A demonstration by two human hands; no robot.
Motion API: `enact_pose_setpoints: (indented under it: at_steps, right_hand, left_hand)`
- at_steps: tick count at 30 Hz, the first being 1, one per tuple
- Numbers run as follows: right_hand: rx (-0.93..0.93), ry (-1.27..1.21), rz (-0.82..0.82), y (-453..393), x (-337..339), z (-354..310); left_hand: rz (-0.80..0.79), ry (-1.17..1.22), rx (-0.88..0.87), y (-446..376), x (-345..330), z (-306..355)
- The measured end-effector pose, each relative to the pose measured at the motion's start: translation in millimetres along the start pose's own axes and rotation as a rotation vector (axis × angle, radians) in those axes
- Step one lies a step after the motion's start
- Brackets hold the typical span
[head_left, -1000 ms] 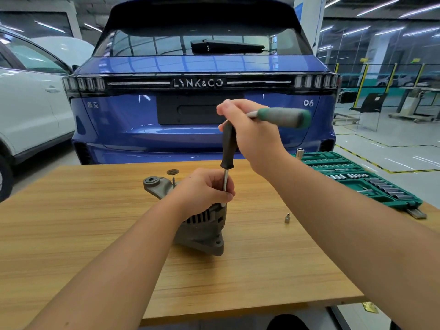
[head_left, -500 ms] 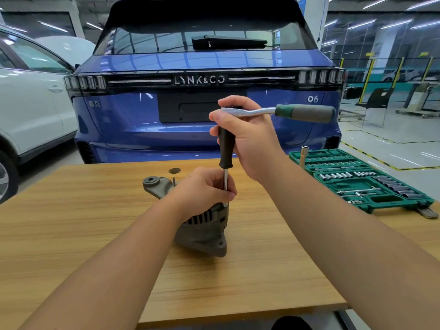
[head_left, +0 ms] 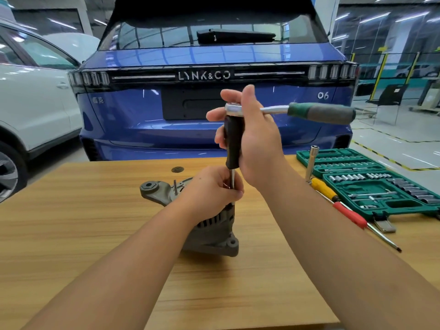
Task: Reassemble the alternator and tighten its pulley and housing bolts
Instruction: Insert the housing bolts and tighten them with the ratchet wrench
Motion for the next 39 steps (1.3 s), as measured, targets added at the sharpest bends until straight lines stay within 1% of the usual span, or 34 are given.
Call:
enact_pose_setpoints:
  at_steps: [4,6,8,12,14,19,21,23,26,28,31,32,33,34,36,39]
  right_hand:
    - [-0.230,-0.303,-0.311,-8.9,-13.1,11.0]
    - [-0.238,-0.370,-0.353,-12.0,-15.5,13.1]
    - [-0.160,-0.378,-0.317,-16.4,-15.0,13.4]
    - [0.069,-0.222,-0.153,-24.5,-5.4,7.9]
    - [0.133,-0.154,-0.072,-26.0,-0.2,5.4]
    - [0.309,0.039,0.096,-24.5,4.9,-2.9]
    - [0.346,0.087,0.152,-23.7,4.9,-4.3]
    - [0.345,0.088,0.167,-23.8,5.5,-2.3]
    - [0.268,0.044,0.092,-30.4,4.9,5.6]
    - [0.114,-0.063,-0.019,-36.8,1.7,16.5]
    - [-0.177,-0.335,-0.239,-39.7,-6.7,31.5]
    - [-0.240,-0.394,-0.289,-38.8,-8.4,34.2]
    - [-0.265,-0.416,-0.311,-38.4,-8.8,35.6]
    - [-0.255,-0.407,-0.303,-38.9,-8.0,35.7]
    - [-0.171,-0.365,-0.226,-39.6,-5.2,32.1]
    - [-0.047,-0.391,-0.115,-37.7,-1.5,23.6]
  left_hand:
    - [-0.075,-0.007,-0.018,0.1,1.3,-0.1]
    - [-0.103,-0.020,-0.029,1.0,3.7,-0.5]
    - [-0.117,-0.019,-0.032,0.4,7.2,-2.1]
    - [-0.084,-0.023,-0.016,-10.2,5.5,-6.6]
    - [-0.070,-0.038,-0.007,-16.4,3.4,-6.7]
    - [-0.101,-0.042,-0.007,-21.3,5.9,-9.2]
    - [-0.096,-0.043,-0.012,-22.3,5.9,-9.8]
    - [-0.082,-0.053,-0.017,-22.3,5.0,-10.0]
    - [-0.074,-0.046,-0.020,-23.6,5.3,-11.4]
    - [-0.081,-0.046,-0.009,-24.4,6.0,-12.1]
    - [-0.099,-0.038,-0.015,-24.9,6.3,-11.5]
    - [-0.105,-0.034,-0.015,-24.6,6.1,-11.4]
    - [-0.106,-0.032,-0.012,-24.7,5.9,-12.2]
    - [-0.101,-0.029,-0.003,-25.1,6.2,-13.7]
    - [-0.084,-0.019,0.020,-26.6,7.0,-17.5]
    - [-0.077,-0.016,0.028,-26.8,6.0,-19.9]
Point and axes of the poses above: each hand's wrist, its own y-axis away from the middle knuckle, its own x-axis out of the back of the hand, z = x × y, the point moved 8 cm from there along -y, towards the middle knuckle, and after that the axes turned 10 degrees about y, right-handed, at the moved point
